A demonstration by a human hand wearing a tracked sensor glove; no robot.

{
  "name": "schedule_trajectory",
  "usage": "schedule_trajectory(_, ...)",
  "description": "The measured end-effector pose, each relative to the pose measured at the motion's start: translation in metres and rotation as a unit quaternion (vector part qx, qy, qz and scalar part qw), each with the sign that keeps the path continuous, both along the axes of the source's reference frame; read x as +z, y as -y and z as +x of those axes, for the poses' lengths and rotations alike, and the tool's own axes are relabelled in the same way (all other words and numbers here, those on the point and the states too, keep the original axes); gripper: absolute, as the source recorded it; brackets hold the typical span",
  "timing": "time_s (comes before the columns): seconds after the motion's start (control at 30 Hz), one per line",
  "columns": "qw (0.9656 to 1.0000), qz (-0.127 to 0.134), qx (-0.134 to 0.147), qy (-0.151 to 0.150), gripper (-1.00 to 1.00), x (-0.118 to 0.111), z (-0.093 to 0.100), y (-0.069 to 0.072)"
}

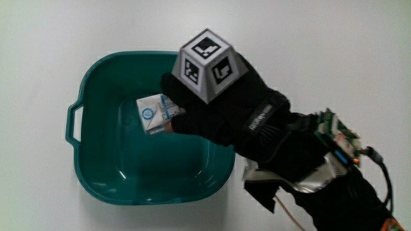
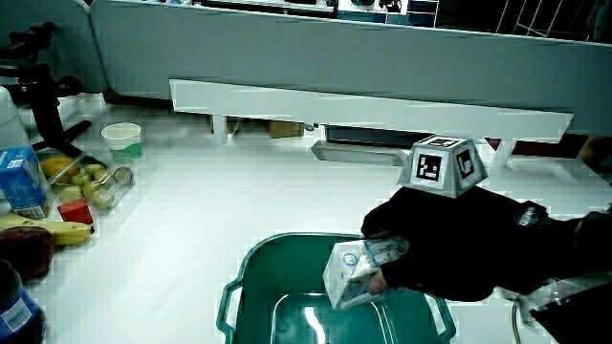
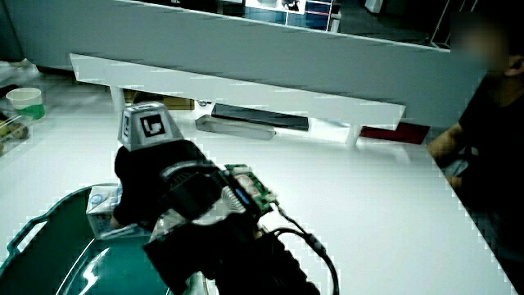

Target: Place milk

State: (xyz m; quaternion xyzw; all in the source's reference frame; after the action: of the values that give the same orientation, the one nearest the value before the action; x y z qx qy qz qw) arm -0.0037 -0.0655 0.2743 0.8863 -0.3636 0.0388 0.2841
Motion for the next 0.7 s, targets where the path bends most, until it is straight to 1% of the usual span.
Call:
schedule_trajectory(0.03, 1.0000, 0.006, 0.006, 0.002, 0.00, 0.000, -0.004, -0.001)
schedule_trajectory(0.07, 0.9999, -0.010, -0.008, 0.001, 0.00, 0.006, -0.008, -0.001)
schedule_trajectory(0.1, 0.9999, 0.008, -0.002, 0.006, 0.00, 0.003, -0.011, -0.003)
schedule_trajectory(0.13, 1.0000, 0.003, -0.003, 0.008, 0.00, 0.007, -0.013, -0.003)
schedule_trajectory(0.17, 1.0000, -0.003, -0.005, -0.002, 0.00, 0.014, -0.016, -0.003)
schedule_trajectory(0.2, 1.0000, 0.000, -0.003, -0.002, 0.00, 0.016, -0.019, -0.003)
schedule_trajectory(0.27, 0.9999, -0.008, -0.010, -0.008, 0.00, 0.025, -0.024, -0.003)
schedule_trajectory(0.33, 0.9999, -0.008, -0.009, -0.003, 0.00, 0.029, -0.028, -0.004)
schedule_trajectory(0.37, 0.9998, -0.011, -0.013, -0.007, 0.00, 0.034, -0.030, -0.004)
schedule_trajectory(0.43, 0.9997, -0.020, -0.011, -0.007, 0.00, 0.043, -0.033, -0.005)
schedule_trajectory(0.53, 0.9991, -0.035, -0.018, -0.019, 0.00, 0.058, -0.040, -0.008)
schedule_trajectory(0.57, 0.9992, -0.027, -0.021, -0.021, 0.00, 0.059, -0.041, -0.009)
schedule_trajectory(0.6, 0.9991, -0.032, -0.017, -0.024, 0.00, 0.064, -0.042, -0.010)
schedule_trajectory(0.67, 0.9985, -0.040, -0.022, -0.029, 0.00, 0.070, -0.045, -0.010)
schedule_trajectory(0.7, 0.9987, -0.037, -0.020, -0.029, 0.00, 0.072, -0.046, -0.011)
